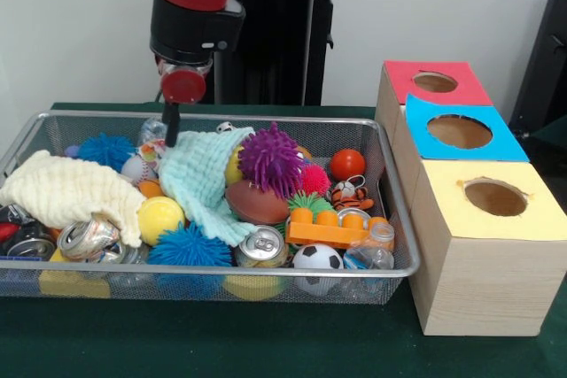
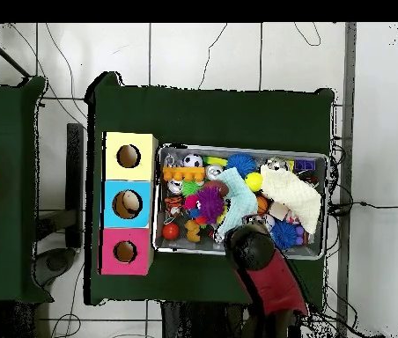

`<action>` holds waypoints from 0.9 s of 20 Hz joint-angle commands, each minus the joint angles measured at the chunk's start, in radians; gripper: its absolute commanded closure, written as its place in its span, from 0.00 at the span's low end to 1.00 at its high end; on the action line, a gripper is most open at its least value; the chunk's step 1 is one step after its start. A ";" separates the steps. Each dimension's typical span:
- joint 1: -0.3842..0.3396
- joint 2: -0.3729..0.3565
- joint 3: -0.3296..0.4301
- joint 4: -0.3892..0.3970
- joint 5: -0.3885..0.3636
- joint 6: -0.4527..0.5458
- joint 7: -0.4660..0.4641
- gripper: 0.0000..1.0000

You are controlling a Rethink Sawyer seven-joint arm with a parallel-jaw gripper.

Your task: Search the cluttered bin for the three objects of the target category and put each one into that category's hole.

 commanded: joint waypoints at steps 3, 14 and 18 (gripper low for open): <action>0.013 0.060 0.064 -0.050 0.088 0.046 0.285 0.00; 0.109 0.122 -0.040 -0.120 0.114 0.168 0.289 0.00; 0.145 0.149 -0.065 -0.151 0.128 0.196 0.316 0.00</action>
